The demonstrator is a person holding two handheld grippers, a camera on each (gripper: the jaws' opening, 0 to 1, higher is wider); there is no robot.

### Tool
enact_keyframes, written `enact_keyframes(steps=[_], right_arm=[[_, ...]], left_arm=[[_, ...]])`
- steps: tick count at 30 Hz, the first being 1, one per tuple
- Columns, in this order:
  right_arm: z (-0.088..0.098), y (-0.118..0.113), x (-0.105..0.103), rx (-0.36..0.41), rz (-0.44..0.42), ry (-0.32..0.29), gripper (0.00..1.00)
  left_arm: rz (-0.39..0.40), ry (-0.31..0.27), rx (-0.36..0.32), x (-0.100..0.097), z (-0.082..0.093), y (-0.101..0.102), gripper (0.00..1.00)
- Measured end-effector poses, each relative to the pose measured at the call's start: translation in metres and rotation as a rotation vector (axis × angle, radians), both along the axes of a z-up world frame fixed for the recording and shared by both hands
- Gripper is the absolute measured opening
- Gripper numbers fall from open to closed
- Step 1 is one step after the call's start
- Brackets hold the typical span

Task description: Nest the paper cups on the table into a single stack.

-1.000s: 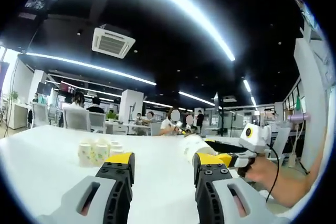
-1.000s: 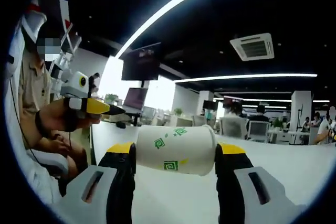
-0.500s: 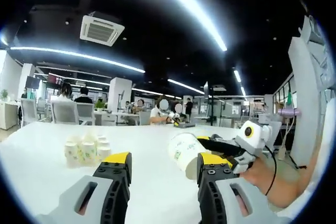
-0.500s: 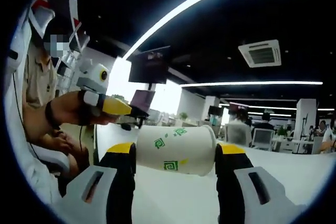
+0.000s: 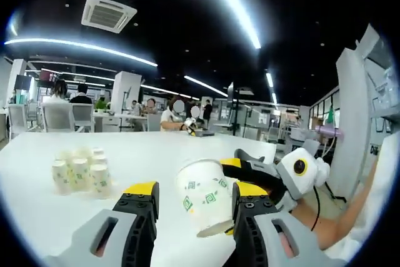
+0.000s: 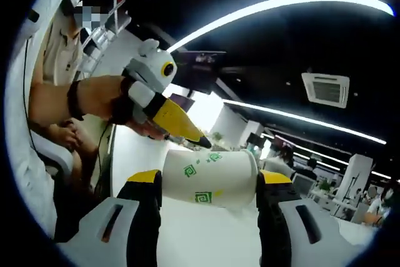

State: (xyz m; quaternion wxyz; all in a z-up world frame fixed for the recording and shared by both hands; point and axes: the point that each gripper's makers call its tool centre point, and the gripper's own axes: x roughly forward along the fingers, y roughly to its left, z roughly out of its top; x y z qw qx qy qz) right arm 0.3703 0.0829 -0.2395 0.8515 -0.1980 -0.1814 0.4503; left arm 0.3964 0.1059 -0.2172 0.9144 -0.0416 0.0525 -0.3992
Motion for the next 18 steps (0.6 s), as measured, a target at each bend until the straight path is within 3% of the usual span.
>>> enact_keyframes(steps=[4, 18], right_arm=[[-0.001, 0.006, 0.0, -0.031, -0.007, -0.027, 0.63], [0.001, 0.018, -0.002, -0.236, -0.113, -0.275, 0.63]], left_arm=[[-0.015, 0.026, -0.001, 0.002, -0.002, -0.005, 0.5], [-0.029, 0.056, 0.074, 0.008, -0.013, -0.012, 0.48]])
